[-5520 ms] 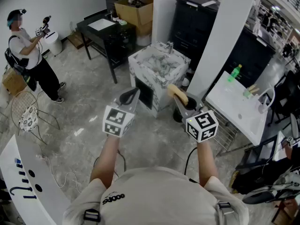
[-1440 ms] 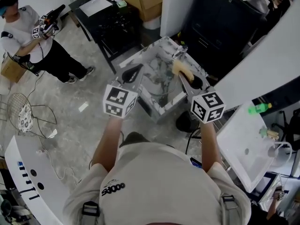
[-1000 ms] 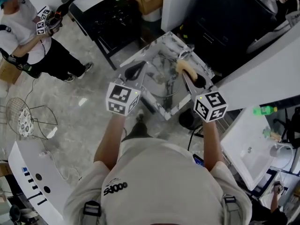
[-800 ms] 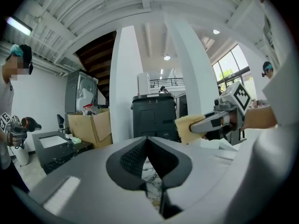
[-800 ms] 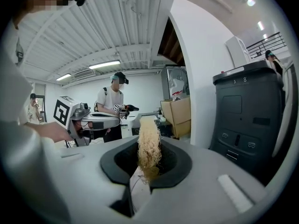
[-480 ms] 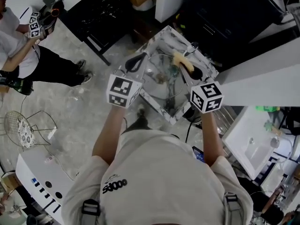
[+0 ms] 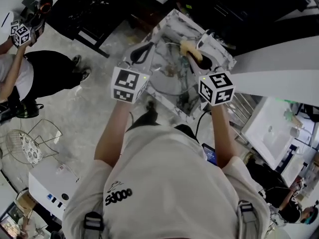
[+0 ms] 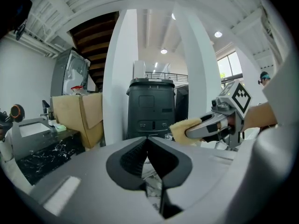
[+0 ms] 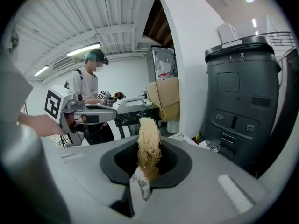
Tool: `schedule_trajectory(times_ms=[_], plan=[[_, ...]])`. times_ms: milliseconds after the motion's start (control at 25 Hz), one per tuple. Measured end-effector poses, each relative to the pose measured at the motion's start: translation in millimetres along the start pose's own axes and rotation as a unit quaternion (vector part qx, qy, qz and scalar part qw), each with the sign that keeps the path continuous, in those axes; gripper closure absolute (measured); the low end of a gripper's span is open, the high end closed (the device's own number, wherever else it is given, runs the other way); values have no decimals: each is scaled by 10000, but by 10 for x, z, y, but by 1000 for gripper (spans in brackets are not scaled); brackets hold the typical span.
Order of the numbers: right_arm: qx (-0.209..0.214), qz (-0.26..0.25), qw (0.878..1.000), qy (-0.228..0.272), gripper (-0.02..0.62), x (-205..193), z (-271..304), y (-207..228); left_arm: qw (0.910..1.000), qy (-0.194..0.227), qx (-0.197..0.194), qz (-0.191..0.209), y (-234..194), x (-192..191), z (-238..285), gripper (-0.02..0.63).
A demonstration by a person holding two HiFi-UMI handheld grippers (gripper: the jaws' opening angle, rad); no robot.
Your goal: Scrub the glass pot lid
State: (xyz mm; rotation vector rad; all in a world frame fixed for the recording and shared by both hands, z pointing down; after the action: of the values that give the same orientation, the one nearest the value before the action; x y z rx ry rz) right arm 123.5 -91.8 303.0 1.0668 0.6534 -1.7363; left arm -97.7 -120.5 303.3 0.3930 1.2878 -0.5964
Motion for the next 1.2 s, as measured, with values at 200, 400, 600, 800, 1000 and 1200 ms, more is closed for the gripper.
schedule_trajectory(times_ms=[200, 400, 600, 800, 1000, 1200], plan=[[-222, 112, 9997, -84, 552, -97, 197, -41, 9995, -200, -251, -41, -156, -176, 133, 595], [-279, 233, 9991, -232, 552, -253, 316, -74, 9988, -317, -330, -186, -199, -359, 215, 597], [-371, 160, 9981, -466, 552, -481, 440, -13, 9983, -408, -211, -363, -220, -591, 276, 597], [-543, 181, 9957, -732, 552, -826, 667, 122, 9966, -616, -223, -508, -232, -822, 396, 595], [-868, 600, 9896, -981, 552, -1151, 900, 229, 9948, -817, -391, -475, -201, -991, 575, 595], [-1254, 713, 9828, -1154, 552, -1419, 1109, 323, 9935, -907, -484, -493, -243, -1083, 747, 597]])
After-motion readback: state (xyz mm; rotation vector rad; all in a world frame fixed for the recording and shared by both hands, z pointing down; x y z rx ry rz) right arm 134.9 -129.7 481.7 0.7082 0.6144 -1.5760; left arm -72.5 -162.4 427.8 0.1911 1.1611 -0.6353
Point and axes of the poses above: the fingertips, and each gripper's own axes: z forward along the fingers, y to its right, x out of its top, the point moved 9 cm from there along -z, backward along the fingers, and after that the axes turned 9 degrees about -x, right-handed, at the moved point
